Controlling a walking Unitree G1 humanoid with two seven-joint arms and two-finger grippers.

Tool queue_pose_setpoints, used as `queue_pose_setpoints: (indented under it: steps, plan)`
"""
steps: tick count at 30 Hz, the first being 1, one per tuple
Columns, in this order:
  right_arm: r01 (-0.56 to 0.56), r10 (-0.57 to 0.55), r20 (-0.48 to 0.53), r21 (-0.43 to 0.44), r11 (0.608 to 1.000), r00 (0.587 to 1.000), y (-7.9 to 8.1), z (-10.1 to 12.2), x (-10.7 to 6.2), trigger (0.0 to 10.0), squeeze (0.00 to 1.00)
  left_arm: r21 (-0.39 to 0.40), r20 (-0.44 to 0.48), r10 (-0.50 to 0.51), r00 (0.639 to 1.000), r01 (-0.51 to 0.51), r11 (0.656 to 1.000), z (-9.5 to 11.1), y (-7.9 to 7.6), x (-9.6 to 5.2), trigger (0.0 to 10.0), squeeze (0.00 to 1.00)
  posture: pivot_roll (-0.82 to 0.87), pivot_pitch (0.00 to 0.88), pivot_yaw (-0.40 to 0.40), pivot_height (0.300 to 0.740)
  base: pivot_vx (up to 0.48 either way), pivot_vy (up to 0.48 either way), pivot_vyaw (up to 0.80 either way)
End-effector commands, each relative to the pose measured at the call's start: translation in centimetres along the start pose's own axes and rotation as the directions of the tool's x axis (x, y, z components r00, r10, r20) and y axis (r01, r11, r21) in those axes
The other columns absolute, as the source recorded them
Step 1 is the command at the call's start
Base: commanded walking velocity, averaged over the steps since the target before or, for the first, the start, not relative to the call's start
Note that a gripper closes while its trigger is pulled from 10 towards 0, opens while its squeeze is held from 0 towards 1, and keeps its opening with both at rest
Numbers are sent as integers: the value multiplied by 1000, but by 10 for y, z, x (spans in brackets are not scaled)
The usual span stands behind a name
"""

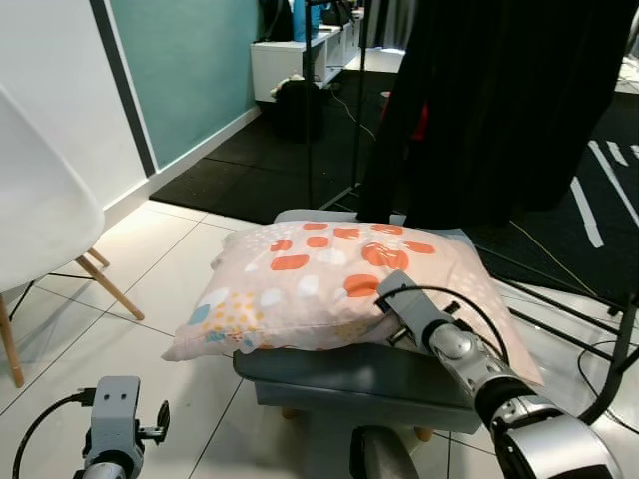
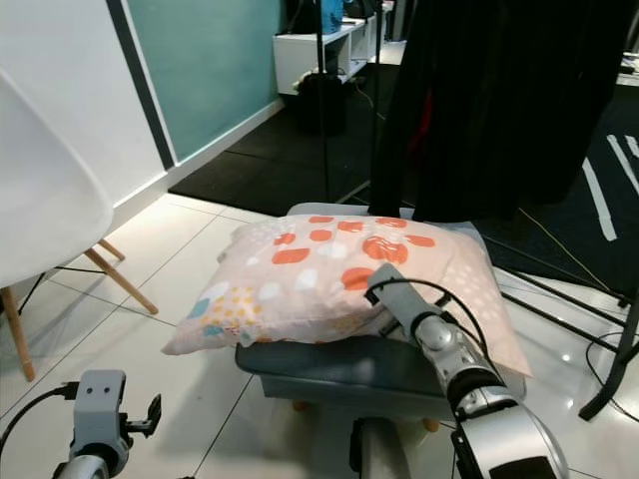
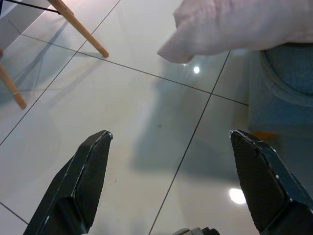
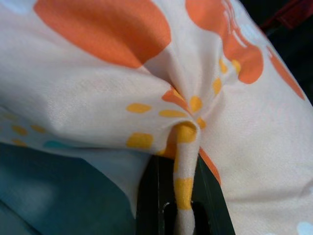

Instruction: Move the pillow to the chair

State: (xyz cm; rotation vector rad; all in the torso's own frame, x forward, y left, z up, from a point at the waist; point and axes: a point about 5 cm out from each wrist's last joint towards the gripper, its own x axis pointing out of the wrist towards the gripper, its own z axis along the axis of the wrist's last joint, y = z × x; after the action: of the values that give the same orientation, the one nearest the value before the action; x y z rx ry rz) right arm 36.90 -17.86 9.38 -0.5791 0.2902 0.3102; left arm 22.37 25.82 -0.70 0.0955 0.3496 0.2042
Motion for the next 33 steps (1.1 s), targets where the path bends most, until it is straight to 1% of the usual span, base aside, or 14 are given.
queue_pose_setpoints:
  steps: [1,4,8,10,11,12,14,16,24,26,28,30,31,33]
  plan:
    - [2,-5,99,29,1000,995,-5,26,4,0,0,-12,-7,3,1000,-3,1000,-3,-1,-2,10000,0,-149,49,-40,410,0,0,0]
    - [-12,22,153,-67,998,988,-8,41,5,0,0,-13,-6,3,1000,-3,1000,-2,-1,-2,10000,0,-153,51,-40,425,0,0,0]
    - [-26,43,166,-103,994,985,-9,44,5,0,0,-13,-6,3,1000,-3,1000,-2,-1,-2,10000,0,-153,51,-40,440,0,0,0]
    - [-40,70,193,-156,987,979,-11,53,4,0,0,-15,-5,5,1000,-5,1000,-1,-1,-1,10000,0,-157,54,-45,450,0,0,0]
    - [-40,70,193,-156,987,979,-11,53,4,0,0,-15,-5,5,1000,-5,1000,-1,-1,-1,10000,0,-157,54,-45,450,0,0,0]
    - [-42,84,206,-202,978,975,-13,57,4,0,0,-17,-4,7,1000,-7,1000,-1,-1,-1,10000,0,-158,53,-46,455,0,0,0]
    - [-57,116,241,-238,969,964,-19,70,2,0,0,-18,-3,8,1000,-8,1000,-1,-1,0,10000,0,-158,53,-46,465,0,0,0]
    - [-83,148,284,-229,970,947,-24,85,1,0,0,-19,-4,8,1000,-8,1000,0,-2,1,10000,0,-161,56,-44,475,0,0,0]
    - [-104,167,349,-192,976,922,-36,107,-3,0,0,-20,-3,10,1000,-10,1000,1,-2,2,10000,0,-164,55,-48,505,0,0,0]
    - [-111,158,370,-147,983,915,-37,111,-3,0,0,-21,-3,11,1000,-11,1000,1,-2,2,10000,0,-164,56,-48,515,0,0,0]
    - [-117,158,378,-129,985,912,-38,112,-4,0,0,-21,-2,11,1000,-11,1000,1,-1,2,10000,0,-164,56,-48,520,0,0,0]
    - [-135,148,399,-61,989,905,-40,115,-5,0,0,-23,-5,12,1000,-12,1000,1,-1,2,10000,0,-164,57,-48,535,0,0,0]
    - [-135,148,399,-61,989,905,-40,115,-5,0,0,-23,-5,12,1000,-12,1000,1,-1,2,10000,0,-164,57,-48,535,0,0,0]
    - [-151,140,413,-5,988,900,-40,116,-5,0,0,-24,-6,12,1000,-12,1000,1,-1,2,10000,0,-165,56,-47,545,0,0,0]
